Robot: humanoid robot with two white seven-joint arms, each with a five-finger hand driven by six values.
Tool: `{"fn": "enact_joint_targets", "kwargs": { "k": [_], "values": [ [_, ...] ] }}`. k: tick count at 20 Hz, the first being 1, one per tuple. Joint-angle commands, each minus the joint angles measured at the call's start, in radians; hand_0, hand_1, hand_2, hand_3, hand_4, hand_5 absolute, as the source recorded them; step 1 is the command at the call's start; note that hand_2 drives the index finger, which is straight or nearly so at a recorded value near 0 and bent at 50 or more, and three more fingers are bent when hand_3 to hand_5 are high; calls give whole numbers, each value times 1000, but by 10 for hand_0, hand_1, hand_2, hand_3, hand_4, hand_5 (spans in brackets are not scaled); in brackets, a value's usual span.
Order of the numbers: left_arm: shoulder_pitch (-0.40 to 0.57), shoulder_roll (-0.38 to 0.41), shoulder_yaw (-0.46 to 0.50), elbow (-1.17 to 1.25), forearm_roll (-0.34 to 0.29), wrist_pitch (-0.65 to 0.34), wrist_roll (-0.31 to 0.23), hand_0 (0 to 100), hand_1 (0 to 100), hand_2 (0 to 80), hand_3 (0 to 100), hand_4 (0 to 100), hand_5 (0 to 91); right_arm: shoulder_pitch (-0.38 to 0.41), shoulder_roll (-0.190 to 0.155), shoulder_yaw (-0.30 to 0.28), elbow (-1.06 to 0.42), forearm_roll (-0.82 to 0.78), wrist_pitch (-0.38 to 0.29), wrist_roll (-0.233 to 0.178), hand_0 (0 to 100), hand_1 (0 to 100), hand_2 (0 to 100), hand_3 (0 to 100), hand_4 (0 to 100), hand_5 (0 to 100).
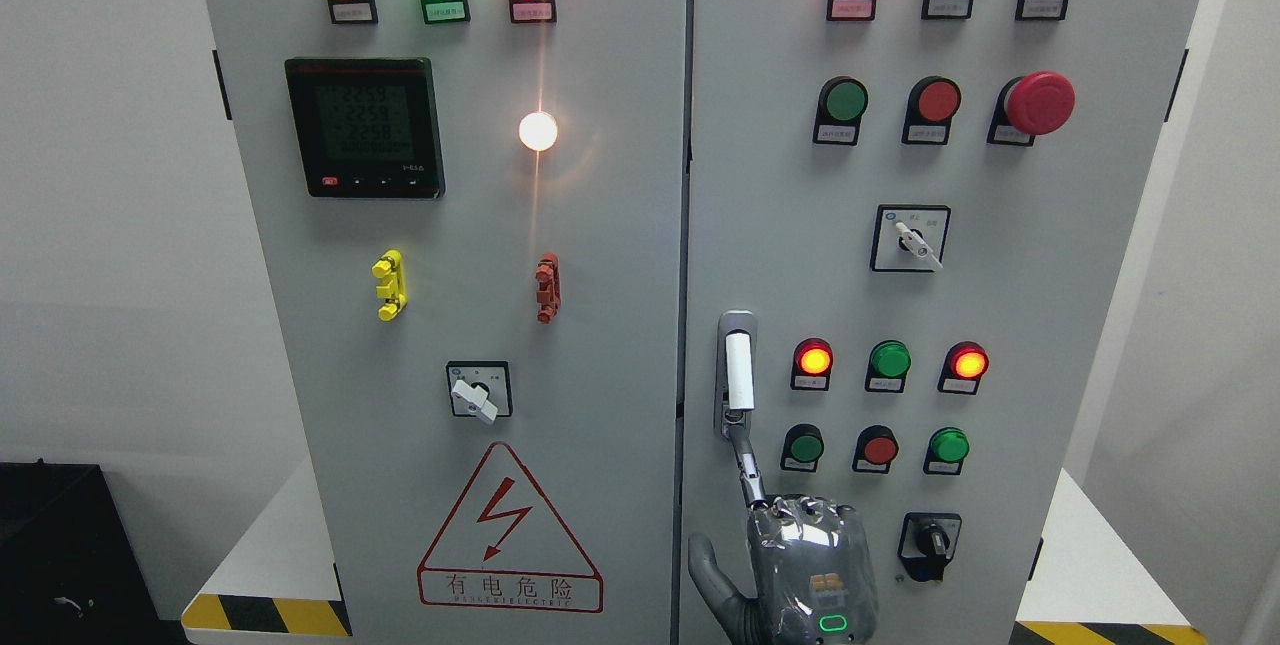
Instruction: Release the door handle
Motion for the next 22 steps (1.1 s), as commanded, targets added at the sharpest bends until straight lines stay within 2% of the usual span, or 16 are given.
{"fn": "enact_joint_targets", "kwargs": {
  "k": [1,22],
  "values": [
    [17,0,0,2,0,-1,0,120,556,0,0,0,0,-1,0,0,-58,0,-2,2,452,285,285,1000,984,1000],
    [17,0,0,0,1,-1,0,120,556,0,0,0,0,6,0,2,-115,0,-5,4,433,301,333,1000,988,1000]
  ]
}}
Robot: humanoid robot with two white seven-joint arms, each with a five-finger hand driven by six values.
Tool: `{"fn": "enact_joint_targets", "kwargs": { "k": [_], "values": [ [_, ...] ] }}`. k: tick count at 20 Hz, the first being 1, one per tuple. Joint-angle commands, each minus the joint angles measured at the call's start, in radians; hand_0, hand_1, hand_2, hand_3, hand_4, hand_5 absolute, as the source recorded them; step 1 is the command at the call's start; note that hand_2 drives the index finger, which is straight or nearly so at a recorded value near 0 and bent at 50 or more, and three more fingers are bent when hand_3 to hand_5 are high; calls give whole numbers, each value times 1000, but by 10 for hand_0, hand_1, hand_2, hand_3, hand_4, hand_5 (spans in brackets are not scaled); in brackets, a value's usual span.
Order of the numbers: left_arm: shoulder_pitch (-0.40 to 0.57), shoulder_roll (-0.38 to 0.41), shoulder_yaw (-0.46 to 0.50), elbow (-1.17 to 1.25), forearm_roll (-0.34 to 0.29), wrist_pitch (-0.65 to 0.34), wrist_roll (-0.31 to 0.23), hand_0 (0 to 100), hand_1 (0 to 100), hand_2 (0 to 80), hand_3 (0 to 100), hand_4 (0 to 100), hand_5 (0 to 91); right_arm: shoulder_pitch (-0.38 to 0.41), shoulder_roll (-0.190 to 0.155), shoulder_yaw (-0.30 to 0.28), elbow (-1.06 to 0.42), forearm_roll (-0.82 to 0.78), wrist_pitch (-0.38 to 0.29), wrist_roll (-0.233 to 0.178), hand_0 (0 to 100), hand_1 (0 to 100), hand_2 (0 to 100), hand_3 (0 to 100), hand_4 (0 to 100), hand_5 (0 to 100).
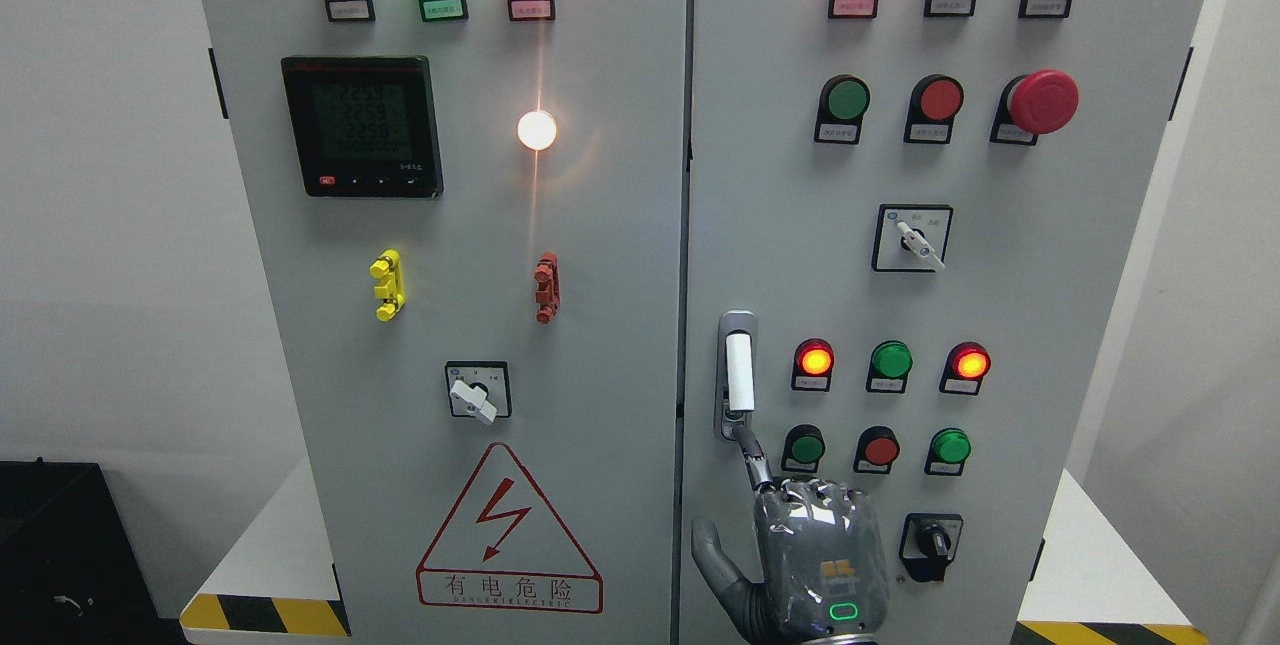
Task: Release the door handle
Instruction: 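Lift the right hand up alongside the silver lever handle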
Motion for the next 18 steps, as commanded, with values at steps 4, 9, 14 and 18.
{"fn": "enact_joint_targets", "kwargs": {
  "k": [4,9,14,18],
  "values": [
    [17,0,0,0,-1,-1,0,120,556,0,0,0,0,8,0,2,-40,-1,-4,-2,432,303,340,1000,988,1000],
    [17,0,0,0,-1,-1,0,120,556,0,0,0,0,25,0,2,-76,-3,-6,3,437,326,401,1000,997,1000],
    [17,0,0,1,1,-1,0,120,556,0,0,0,0,47,0,2,-122,-3,-50,9,440,371,496,1000,1000,1000],
    [17,0,0,1,-1,-1,0,120,556,0,0,0,0,59,0,-1,-159,-3,-82,10,465,388,622,1000,1000,1000]
  ]
}}
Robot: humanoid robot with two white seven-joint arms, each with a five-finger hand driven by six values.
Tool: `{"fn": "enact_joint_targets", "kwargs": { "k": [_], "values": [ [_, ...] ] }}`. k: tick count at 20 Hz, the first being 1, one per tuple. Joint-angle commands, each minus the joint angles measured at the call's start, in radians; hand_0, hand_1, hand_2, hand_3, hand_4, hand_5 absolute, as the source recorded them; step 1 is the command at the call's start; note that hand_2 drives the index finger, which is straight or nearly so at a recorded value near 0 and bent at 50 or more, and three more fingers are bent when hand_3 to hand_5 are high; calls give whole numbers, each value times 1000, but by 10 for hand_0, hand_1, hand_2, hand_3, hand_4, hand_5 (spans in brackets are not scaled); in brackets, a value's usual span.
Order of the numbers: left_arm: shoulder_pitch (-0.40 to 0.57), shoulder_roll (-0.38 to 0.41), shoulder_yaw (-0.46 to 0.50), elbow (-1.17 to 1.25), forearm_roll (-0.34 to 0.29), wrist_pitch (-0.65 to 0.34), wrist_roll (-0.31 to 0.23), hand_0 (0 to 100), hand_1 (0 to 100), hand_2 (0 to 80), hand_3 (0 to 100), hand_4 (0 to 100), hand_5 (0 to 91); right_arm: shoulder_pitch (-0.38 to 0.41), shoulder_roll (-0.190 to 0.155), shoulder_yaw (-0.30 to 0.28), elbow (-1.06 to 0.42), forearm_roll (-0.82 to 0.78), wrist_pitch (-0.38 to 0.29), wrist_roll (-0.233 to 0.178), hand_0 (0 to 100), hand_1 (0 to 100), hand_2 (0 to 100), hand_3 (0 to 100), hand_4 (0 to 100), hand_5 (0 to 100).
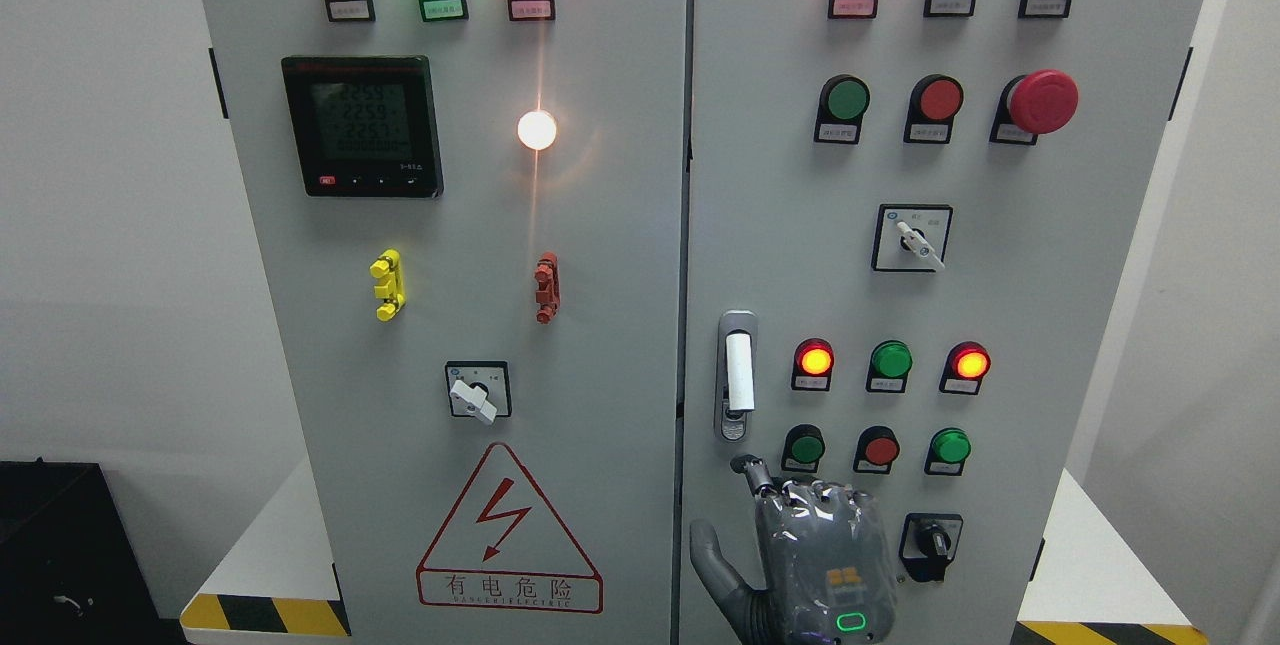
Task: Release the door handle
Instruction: 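Lift the right hand up alongside the silver lever handle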
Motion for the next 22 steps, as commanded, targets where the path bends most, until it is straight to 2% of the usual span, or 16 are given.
{"fn": "enact_joint_targets", "kwargs": {
  "k": [1,4,6,9,11,14,16,22],
  "values": [
    [17,-1,0,0,-1,-1,0,120,556,0,0,0,0,19,0,-2,-80,0,-21,7,472,400,657,1000,1000,1000],
    [17,0,0,0,1,-1,0,120,556,0,0,0,0,19,2,-10,-90,-2,-21,31,479,408,719,1000,1000,1000],
    [17,0,0,0,1,-1,0,120,556,0,0,0,0,17,3,-14,-100,-3,-19,33,480,393,747,1000,1000,1000],
    [17,0,0,0,-1,-1,0,120,556,0,0,0,0,17,5,-14,-114,-5,-19,47,475,350,812,1000,1000,1000],
    [17,0,0,0,1,-1,0,120,556,0,0,0,0,13,5,-14,-116,-6,-19,50,454,318,892,1000,1000,1000],
    [17,0,0,0,-1,-1,0,120,556,0,0,0,0,5,11,-16,-114,-8,-11,108,429,287,958,1000,1000,1000],
    [17,0,0,1,1,-1,0,120,556,0,0,0,0,-4,14,-28,-111,-8,-10,125,413,276,972,1000,1000,1000],
    [17,0,0,0,1,-1,0,120,556,0,0,0,0,-42,14,-37,-87,-8,-5,126,378,258,997,1000,1000,1000]
  ]
}}
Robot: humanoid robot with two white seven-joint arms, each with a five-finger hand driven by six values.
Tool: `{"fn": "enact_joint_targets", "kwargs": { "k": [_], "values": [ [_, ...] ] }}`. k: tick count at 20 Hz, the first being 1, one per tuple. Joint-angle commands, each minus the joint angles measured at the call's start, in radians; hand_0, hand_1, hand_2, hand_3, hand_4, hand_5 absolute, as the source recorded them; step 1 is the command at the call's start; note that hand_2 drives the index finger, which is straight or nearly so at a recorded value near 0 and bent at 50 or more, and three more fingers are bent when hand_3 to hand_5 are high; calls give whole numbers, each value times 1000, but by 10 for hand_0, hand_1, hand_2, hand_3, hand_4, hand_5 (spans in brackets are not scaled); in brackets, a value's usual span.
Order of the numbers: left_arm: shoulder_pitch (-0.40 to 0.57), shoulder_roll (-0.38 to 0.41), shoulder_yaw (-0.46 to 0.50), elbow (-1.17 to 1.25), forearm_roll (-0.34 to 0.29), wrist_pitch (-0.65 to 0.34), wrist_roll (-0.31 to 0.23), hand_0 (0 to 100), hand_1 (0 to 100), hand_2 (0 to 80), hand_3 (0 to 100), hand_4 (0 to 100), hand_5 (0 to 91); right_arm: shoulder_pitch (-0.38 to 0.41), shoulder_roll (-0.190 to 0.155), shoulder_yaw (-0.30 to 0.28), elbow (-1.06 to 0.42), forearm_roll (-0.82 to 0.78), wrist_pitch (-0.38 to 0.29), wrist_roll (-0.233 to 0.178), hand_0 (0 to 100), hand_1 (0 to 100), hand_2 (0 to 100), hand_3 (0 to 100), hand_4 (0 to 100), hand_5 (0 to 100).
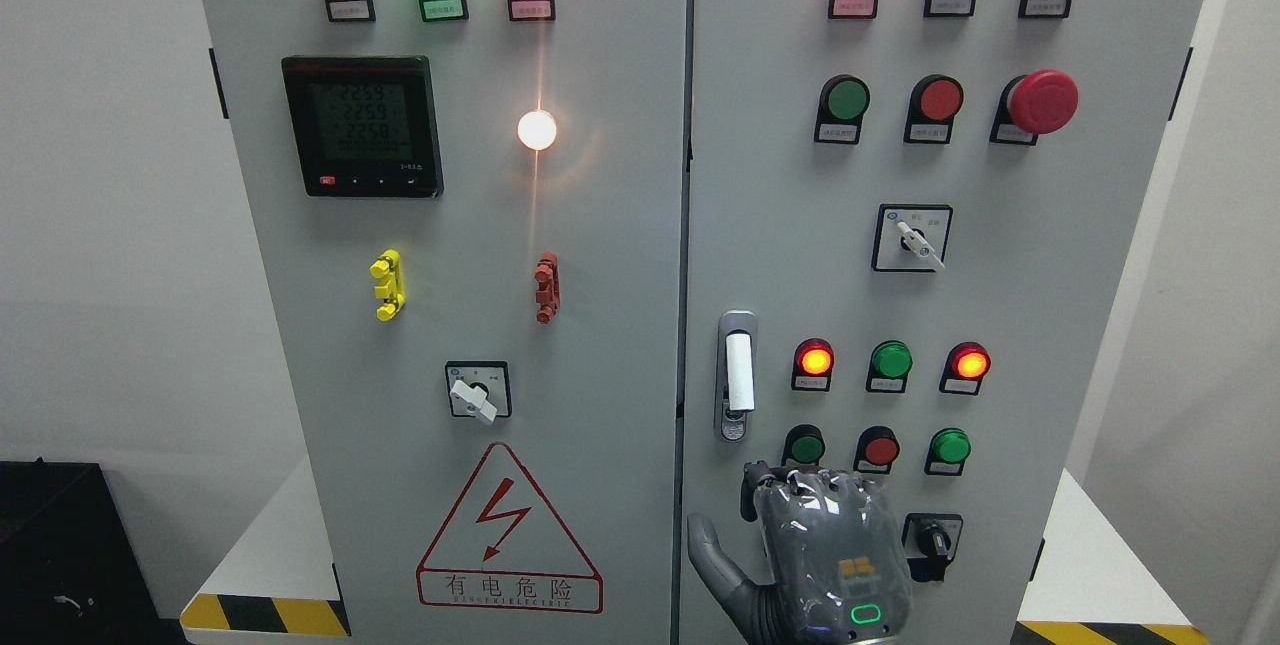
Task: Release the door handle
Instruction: 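Lift the right hand up alongside the silver lever handle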
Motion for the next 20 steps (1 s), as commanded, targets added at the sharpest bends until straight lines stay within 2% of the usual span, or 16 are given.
{"fn": "enact_joint_targets", "kwargs": {
  "k": [1,5,7,9,14,20],
  "values": [
    [17,0,0,1,1,-1,0,120,556,0,0,0,0,-40,5,-16,19,-2,3,3,373,260,1000,1000,1000,1000],
    [17,0,0,0,-1,-1,0,120,556,0,0,0,0,-93,5,-14,88,1,29,-18,347,272,1000,1000,1000,1000],
    [17,0,0,0,1,-1,0,120,556,0,0,0,0,-108,5,-14,111,1,29,-63,335,283,1000,1000,1000,1000],
    [17,0,0,0,1,-1,0,120,556,0,0,0,0,-129,7,-13,131,1,29,-81,325,290,1000,1000,1000,1000],
    [17,0,0,0,-1,-1,0,120,556,0,0,0,0,-182,7,-14,190,2,30,-83,316,302,1000,1000,1000,1000],
    [17,0,0,0,1,-1,0,120,556,0,0,0,0,-208,7,-14,211,2,44,-83,309,308,1000,1000,1000,1000]
  ]
}}
